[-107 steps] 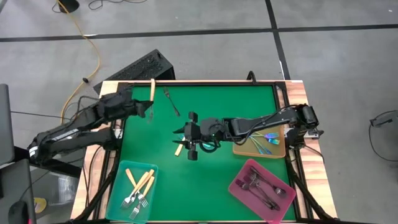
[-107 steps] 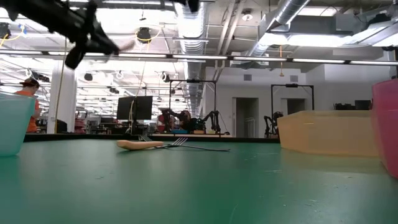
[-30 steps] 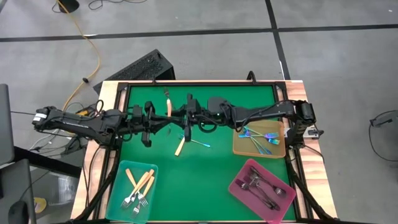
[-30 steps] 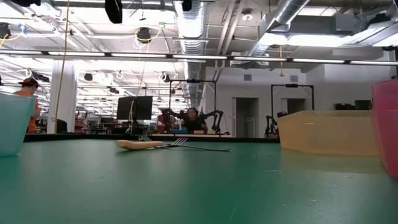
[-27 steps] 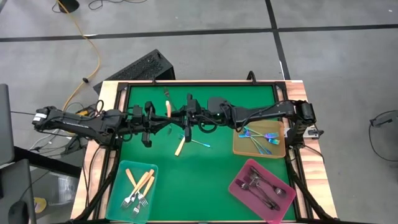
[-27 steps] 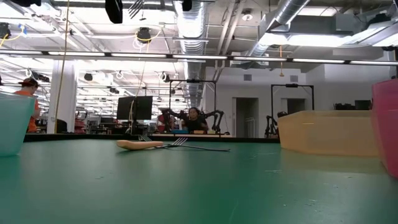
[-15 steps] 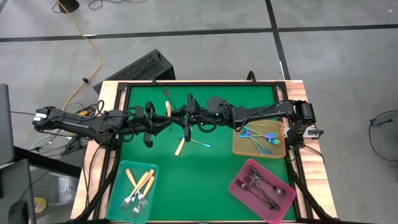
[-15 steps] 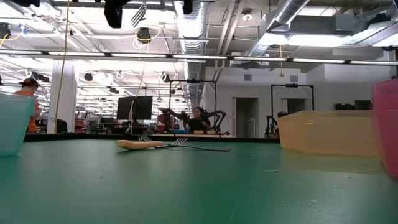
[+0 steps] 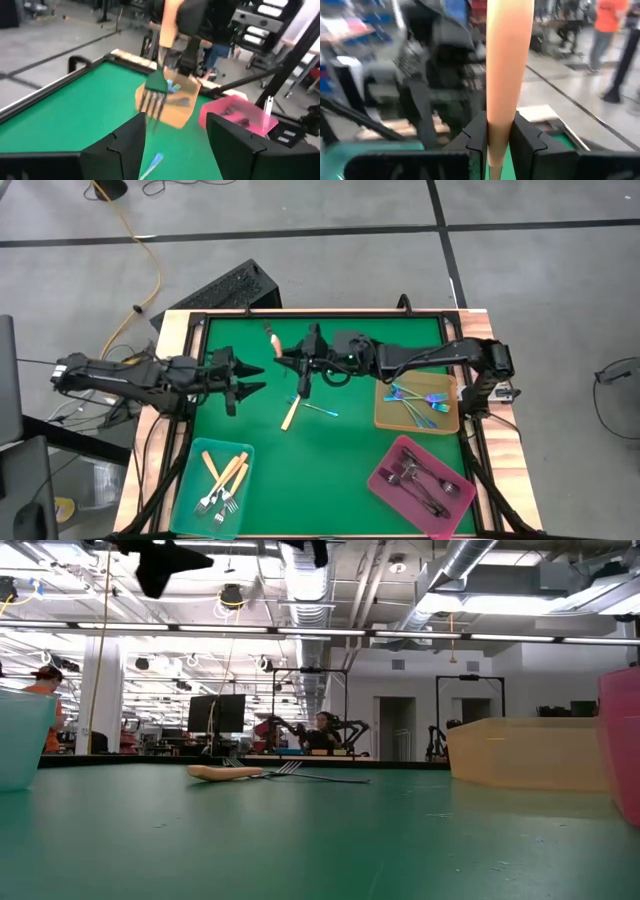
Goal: Sort silverware by color (type)
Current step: Put the yellow fork into the blue bin
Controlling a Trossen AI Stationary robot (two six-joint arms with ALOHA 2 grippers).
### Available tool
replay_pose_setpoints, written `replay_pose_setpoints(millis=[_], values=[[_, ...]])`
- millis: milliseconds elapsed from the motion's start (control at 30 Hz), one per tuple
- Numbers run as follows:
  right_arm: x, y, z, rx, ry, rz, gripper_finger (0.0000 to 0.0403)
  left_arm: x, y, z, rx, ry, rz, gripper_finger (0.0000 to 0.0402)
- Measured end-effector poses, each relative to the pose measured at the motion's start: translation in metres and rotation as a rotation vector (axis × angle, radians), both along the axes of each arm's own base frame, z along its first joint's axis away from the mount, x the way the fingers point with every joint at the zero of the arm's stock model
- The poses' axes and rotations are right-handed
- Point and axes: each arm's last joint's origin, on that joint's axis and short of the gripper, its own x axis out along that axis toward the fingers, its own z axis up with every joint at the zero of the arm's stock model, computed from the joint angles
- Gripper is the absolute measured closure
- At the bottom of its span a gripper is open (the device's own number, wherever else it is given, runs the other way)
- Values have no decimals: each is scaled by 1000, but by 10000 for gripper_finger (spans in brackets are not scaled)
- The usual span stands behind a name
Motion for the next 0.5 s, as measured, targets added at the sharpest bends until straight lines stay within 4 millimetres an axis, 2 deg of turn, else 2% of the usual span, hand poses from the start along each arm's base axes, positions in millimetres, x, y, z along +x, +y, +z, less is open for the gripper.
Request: replay_pose_setpoints(millis=[100, 200, 333, 400, 500], values=[[-4, -2, -3, -23, 74, -44, 326, -12, 2, 8, -13, 36, 45, 210], [-2, 8, -7, -106, 94, 1, 326, -25, 7, 14, -16, 56, 158, 210], [12, 39, -24, -228, 96, 163, 326, -40, 12, 20, 3, 45, 306, 210], [20, 55, -41, -259, 112, 248, 326, -46, 13, 23, 0, 17, 342, 210], [33, 75, -59, -283, 43, 326, 326, -53, 15, 26, -4, -19, 382, 209]])
